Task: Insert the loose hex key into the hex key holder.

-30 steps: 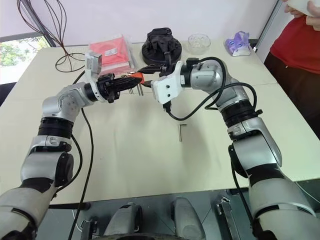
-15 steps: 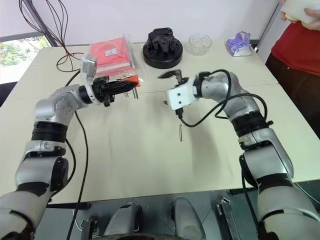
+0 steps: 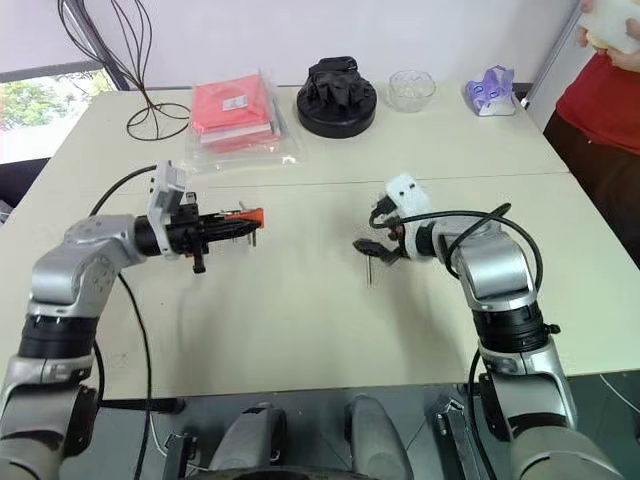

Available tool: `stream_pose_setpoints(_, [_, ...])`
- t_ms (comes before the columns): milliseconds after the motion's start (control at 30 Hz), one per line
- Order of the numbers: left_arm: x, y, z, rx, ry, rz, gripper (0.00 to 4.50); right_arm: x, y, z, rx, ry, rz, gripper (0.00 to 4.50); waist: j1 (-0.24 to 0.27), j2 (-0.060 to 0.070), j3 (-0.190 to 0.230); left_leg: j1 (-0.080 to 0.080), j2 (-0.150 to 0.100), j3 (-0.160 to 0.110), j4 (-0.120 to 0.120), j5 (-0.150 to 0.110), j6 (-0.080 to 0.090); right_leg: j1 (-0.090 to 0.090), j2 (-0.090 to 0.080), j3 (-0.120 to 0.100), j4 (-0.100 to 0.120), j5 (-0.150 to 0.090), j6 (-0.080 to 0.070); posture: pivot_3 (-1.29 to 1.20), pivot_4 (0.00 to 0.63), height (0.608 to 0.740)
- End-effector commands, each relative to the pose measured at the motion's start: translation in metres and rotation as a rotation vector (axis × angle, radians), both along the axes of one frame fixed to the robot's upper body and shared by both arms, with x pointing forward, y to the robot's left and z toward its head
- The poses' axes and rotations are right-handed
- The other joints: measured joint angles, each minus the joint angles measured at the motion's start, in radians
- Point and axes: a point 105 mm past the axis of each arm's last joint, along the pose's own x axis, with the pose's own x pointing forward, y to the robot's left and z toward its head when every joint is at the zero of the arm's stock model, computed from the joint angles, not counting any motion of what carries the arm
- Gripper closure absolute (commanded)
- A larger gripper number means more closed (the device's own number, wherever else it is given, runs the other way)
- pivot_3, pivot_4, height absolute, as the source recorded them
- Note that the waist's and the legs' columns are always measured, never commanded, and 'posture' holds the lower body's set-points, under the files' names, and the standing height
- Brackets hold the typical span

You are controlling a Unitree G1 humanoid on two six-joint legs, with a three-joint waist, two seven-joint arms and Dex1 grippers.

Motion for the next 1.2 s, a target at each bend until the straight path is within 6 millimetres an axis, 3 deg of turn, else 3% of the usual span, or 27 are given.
stream_pose_setpoints(33, [-0.008,-0.007,0.017,-0.044,-0.061,0.008,4.50,-0.004,0.001,0.010,0.009,-0.013,-0.036,0.02,0.002,0.000,0.000,0.000,0.000,0.000,0.000,0.000,0.000,0.000,0.000,0.000,0.000,0.000,0.000,0.00,0.150,0.740])
stream_pose_setpoints(433, [-0.009,-0.009,0.009,-0.076,-0.040,0.057,4.50,-0.019,0.014,-0.011,0.066,0.130,-0.067,0.02,-0.010,0.000,0.000,0.001,0.000,0.001,-0.001,0.000,0.001,0.001,0.003,-0.001,0.000,0.000,0.000,0.00,0.150,0.740])
stream_pose_setpoints(600, [-0.004,-0.010,0.007,-0.078,-0.043,0.079,4.50,-0.014,0.033,-0.026,0.070,0.141,-0.027,0.02,-0.013,0.000,0.000,0.001,0.000,0.001,-0.001,0.000,0.001,0.001,0.003,-0.001,0.000,0.000,0.000,0.00,0.150,0.740])
stream_pose_setpoints(700, [0.000,-0.011,0.006,-0.080,-0.046,0.092,4.50,-0.005,0.041,-0.035,0.042,0.134,-0.020,0.91,-0.016,-0.001,-0.001,0.002,0.000,0.001,-0.001,0.000,0.001,0.001,0.004,0.000,0.000,0.000,0.000,0.00,0.150,0.740])
stream_pose_setpoints(900, [0.004,-0.007,0.008,-0.093,-0.058,0.129,4.50,0.000,0.051,-0.069,-0.070,0.147,0.007,4.10,-0.024,-0.004,-0.003,0.003,0.001,0.001,-0.001,0.000,0.001,0.002,0.004,0.000,0.000,0.000,0.000,0.00,0.150,0.740])
stream_pose_setpoints(933, [0.005,-0.006,0.008,-0.095,-0.059,0.139,4.50,-0.002,0.054,-0.075,-0.070,0.168,0.009,4.43,-0.027,-0.005,-0.003,0.003,0.001,0.001,-0.002,0.000,0.001,0.002,0.004,0.000,0.000,0.000,0.000,0.00,0.150,0.740])
stream_pose_setpoints(1100, [0.005,-0.003,0.006,-0.096,-0.059,0.165,4.50,-0.008,0.059,-0.084,-0.073,0.181,0.019,4.43,-0.039,-0.006,-0.007,0.006,0.002,0.001,-0.004,-0.001,0.001,0.004,0.005,0.000,0.000,0.000,0.000,0.00,0.150,0.740])
stream_pose_setpoints(1200, [0.006,-0.001,0.007,-0.093,-0.058,0.167,4.50,0.011,0.061,-0.056,-0.021,0.055,0.009,4.43,-0.039,-0.006,-0.007,0.007,0.002,0.001,-0.004,-0.001,0.001,0.004,0.005,0.000,0.000,0.000,0.000,0.00,0.150,0.740])
